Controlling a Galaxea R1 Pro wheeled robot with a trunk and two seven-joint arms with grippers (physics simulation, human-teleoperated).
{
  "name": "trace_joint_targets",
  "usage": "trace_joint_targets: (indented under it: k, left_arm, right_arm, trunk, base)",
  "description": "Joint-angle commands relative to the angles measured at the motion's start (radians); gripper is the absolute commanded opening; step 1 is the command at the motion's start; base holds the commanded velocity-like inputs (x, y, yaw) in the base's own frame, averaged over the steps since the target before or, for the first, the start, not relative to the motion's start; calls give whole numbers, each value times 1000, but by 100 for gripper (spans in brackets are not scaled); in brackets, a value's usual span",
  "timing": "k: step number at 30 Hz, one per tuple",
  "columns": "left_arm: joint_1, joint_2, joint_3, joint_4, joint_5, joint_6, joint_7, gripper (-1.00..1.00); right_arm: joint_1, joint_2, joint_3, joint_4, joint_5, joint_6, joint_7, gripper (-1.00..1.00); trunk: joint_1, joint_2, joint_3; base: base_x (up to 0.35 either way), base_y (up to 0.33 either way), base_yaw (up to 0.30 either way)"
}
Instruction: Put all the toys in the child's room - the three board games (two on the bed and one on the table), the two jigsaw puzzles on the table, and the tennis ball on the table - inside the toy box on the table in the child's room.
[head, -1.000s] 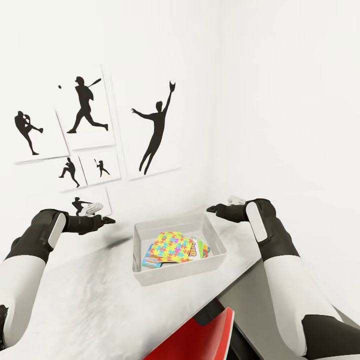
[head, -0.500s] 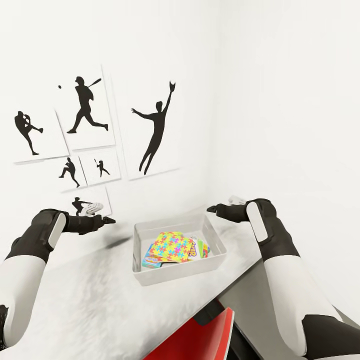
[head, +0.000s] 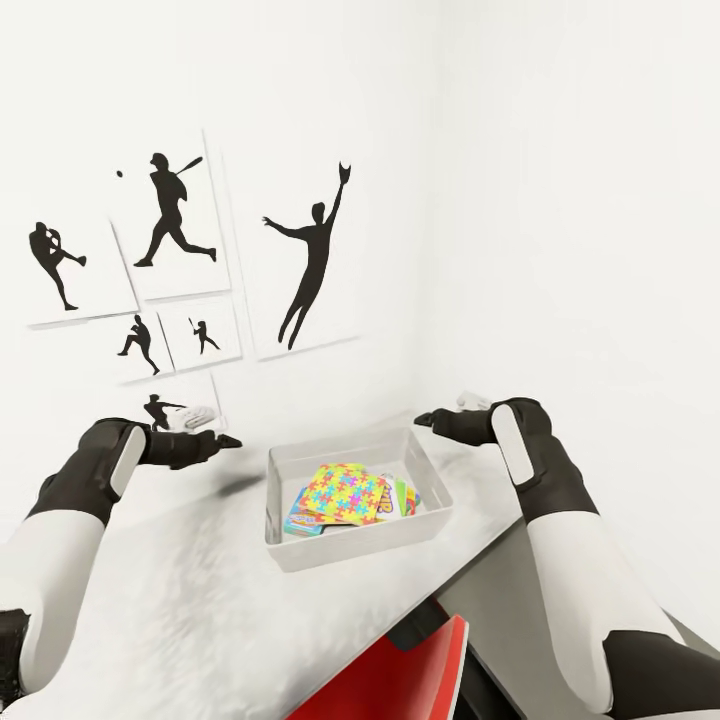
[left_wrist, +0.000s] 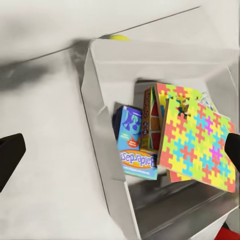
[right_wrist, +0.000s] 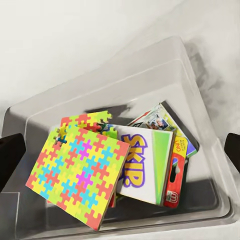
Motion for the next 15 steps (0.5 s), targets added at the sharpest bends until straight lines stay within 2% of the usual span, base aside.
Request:
trace_joint_targets:
  k: [1, 7, 11, 15]
  left_arm:
    - [-1, -4, -4, 0, 5, 7, 1, 100]
    - [-1, -41, -56, 2, 1, 9, 5, 100]
    - [-1, -56, -67, 3, 0, 8, 16, 100]
    - [-2, -68, -71, 4, 1, 8, 65, 100]
  right_arm:
    - [-1, 1, -2, 0, 1, 5, 1, 100]
    - [-2, 0, -2, 7, 1, 5, -12, 100]
    - [-3, 0, -4, 10, 1, 5, -28, 100]
    - [-10, 1, -4, 15, 0, 5, -50, 100]
  trunk:
    - [1, -2, -2]
    - [1, -2, -4]
    - [1, -2, -8]
    - [1, -2, -14]
  base:
    - [0, 0, 0]
    - [0, 0, 0]
    - [0, 0, 0]
    - [0, 0, 0]
